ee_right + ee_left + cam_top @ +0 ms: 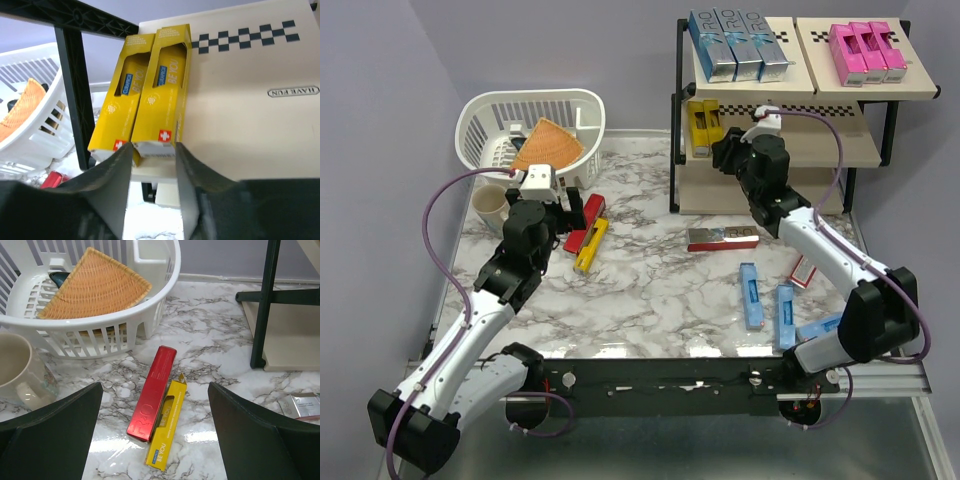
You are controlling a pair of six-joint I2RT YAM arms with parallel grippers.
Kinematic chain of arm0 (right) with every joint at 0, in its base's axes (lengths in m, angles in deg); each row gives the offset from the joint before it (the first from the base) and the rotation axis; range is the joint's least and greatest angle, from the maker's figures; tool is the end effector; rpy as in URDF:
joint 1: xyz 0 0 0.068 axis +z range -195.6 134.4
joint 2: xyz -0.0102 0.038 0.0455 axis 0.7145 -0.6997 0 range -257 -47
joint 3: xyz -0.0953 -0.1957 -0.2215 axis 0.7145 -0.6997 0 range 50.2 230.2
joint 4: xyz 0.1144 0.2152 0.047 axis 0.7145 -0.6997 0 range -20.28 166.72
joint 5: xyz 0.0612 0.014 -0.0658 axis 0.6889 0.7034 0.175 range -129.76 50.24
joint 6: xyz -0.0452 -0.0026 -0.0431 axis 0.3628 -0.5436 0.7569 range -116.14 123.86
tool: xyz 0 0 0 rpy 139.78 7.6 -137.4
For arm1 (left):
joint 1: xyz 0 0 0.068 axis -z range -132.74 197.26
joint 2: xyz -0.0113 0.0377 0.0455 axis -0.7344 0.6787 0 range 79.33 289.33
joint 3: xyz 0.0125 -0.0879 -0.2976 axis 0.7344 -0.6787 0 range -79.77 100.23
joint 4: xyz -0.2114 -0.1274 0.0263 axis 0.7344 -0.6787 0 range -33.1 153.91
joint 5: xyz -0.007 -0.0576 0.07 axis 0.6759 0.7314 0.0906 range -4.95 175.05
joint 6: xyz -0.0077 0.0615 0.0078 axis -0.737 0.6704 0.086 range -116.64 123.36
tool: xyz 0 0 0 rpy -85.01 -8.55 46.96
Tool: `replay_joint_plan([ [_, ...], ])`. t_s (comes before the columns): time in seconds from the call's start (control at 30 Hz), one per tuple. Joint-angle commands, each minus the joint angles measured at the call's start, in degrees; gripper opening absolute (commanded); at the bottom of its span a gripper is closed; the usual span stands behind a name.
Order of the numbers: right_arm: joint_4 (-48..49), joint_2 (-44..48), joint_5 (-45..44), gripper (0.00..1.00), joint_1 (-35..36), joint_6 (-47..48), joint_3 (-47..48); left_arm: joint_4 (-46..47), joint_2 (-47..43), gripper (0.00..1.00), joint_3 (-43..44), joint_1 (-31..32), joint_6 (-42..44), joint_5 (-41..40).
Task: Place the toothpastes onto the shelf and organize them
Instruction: Place the toothpaste on the shelf, then move the toothpaste to the center of the board.
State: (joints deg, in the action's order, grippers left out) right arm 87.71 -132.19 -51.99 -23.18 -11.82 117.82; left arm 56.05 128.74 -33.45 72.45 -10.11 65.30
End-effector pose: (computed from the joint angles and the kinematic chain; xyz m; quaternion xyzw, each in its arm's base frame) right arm 0.3297 0.1251 0.3889 0.0272 0.7451 0.1408 0.6513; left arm 0.1636 -0.0594 0.3684 -0.0310 0.7671 -0.0828 0.6354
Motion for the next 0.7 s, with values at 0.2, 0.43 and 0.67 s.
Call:
replay_joint_plan([
  [0.2, -3.6, 17.2, 5.6, 0.67, -0.2, -1.9, -11.3, -0.5, 6.2, 0.99, 1.0, -0.3, -1.5, 5.2],
  [0.43, -4.6, 29.6, 13.4, 0.89, -0.1, -3.0, -24.4, -4.7, 16.2, 0.99, 3.2, -0.3, -4.0, 8.5],
  [0.67, -4.8, 37.5, 16.1, 0.95, -0.1, -3.1, -33.0, -15.2, 26.3, 0.99, 6.9, 0.1, -8.0, 7.8],
])
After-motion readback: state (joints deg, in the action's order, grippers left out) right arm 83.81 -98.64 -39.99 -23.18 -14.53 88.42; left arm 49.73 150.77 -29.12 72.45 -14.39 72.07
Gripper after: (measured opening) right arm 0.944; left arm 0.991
